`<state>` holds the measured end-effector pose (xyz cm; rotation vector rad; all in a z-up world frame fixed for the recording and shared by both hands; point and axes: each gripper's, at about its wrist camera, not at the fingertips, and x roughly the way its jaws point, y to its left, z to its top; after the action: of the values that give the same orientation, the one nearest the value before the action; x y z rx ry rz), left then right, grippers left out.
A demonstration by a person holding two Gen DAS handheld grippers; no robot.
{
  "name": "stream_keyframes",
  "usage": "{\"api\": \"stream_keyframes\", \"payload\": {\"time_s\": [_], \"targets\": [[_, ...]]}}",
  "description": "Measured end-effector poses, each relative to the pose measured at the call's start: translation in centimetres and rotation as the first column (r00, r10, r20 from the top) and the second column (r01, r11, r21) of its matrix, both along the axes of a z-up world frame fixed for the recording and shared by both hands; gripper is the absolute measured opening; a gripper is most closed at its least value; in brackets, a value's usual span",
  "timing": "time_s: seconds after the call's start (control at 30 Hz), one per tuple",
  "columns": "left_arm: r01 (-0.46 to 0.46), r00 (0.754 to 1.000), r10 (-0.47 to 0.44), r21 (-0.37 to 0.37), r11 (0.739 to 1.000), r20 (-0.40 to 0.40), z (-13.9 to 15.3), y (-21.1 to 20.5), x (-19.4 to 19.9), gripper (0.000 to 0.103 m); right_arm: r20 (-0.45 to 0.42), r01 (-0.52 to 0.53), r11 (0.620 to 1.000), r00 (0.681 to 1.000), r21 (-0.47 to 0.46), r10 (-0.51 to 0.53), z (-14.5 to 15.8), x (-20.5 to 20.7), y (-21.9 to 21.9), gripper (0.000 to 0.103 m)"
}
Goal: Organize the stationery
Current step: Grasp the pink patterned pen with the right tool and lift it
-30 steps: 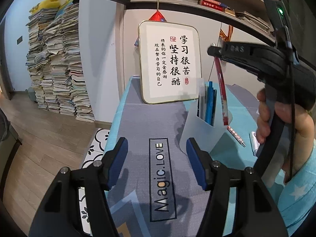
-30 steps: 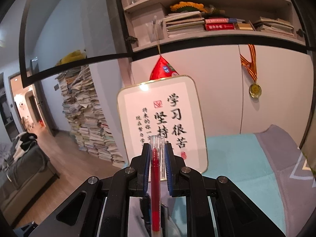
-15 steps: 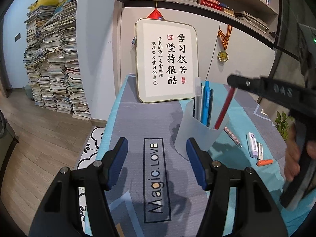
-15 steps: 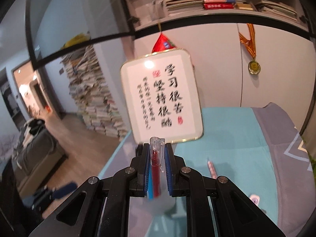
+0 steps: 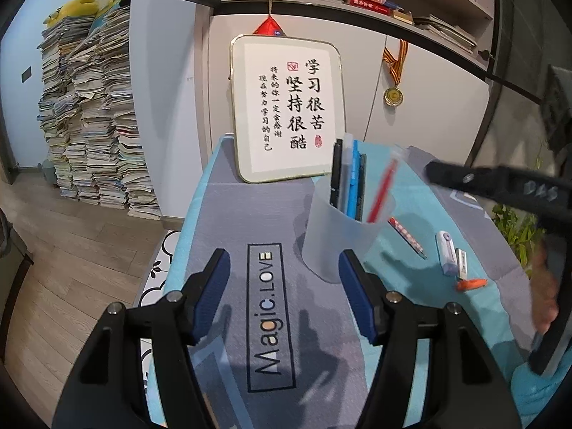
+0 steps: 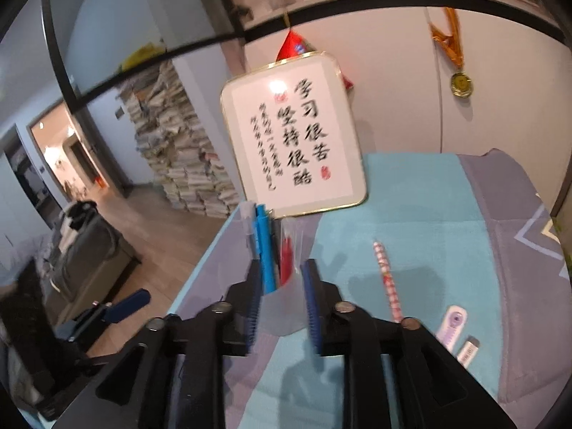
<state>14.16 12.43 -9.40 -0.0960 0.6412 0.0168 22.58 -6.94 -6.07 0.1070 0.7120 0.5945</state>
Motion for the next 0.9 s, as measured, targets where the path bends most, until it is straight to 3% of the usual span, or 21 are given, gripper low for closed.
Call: {"api": "stream_keyframes", "payload": {"time_s": [0.1, 0.23, 0.37, 0.53, 0.57, 0.6, 0.67, 0.73, 0.9], "targets": [[0.027, 1.0, -0.027, 0.002, 1.0, -0.013, -0.4, -0.8, 0.0, 0.061, -0.015, 0.05, 0.989, 0.999, -0.137, -0.052, -1.5, 0.7, -1.4, 0.029], [0.063, 0.997, -0.063, -0.004, 0.998, -0.037, -1.0, -2.2, 0.1, 0.061, -0.09, 0.024, 0.952, 0.995, -0.305, -0.054, -5.7, 2.6, -1.3, 0.029], [0.083, 0.995, -0.082, 0.012, 0.996, -0.057, -1.4, -3.3, -0.1, 0.061, -0.056, -0.018, 0.899, 0.998, -0.437, -0.008, -8.4, 4.1, 0.3, 0.029], [0.071, 0.995, -0.07, 0.021, 0.997, -0.074, -1.5, -3.7, -0.3, 0.061, -0.129, -0.04, 0.906, 0.991, -0.421, -0.017, -10.2, 6.9, 0.3, 0.029], [0.069, 0.995, -0.067, 0.022, 0.997, -0.077, -1.6, -3.7, -0.2, 0.061, -0.132, -0.042, 0.918, 0.991, -0.395, -0.012, -10.2, 7.0, 0.0, 0.024], [0.068, 0.995, -0.066, 0.023, 0.997, -0.081, -1.6, -3.8, -0.1, 0.061, -0.136, -0.049, 0.916, 0.991, -0.398, -0.007, -10.2, 6.8, 0.0, 0.01], [0.071, 0.994, -0.068, 0.021, 0.997, -0.086, -1.7, -4.1, 0.0, 0.061, -0.168, -0.071, 0.921, 0.986, -0.383, 0.006, -10.1, 6.3, -0.3, 0.01], [0.081, 0.993, -0.079, 0.019, 0.997, -0.088, -1.8, -4.6, 0.1, 0.061, -0.207, -0.125, 0.931, 0.977, -0.344, 0.054, -9.5, 4.2, -1.0, 0.01], [0.116, 0.987, -0.114, 0.016, 0.993, -0.109, -2.4, -6.1, 0.5, 0.061, -0.224, -0.191, 0.916, 0.968, -0.353, 0.115, -8.4, -3.2, -4.7, 0.01]]}}
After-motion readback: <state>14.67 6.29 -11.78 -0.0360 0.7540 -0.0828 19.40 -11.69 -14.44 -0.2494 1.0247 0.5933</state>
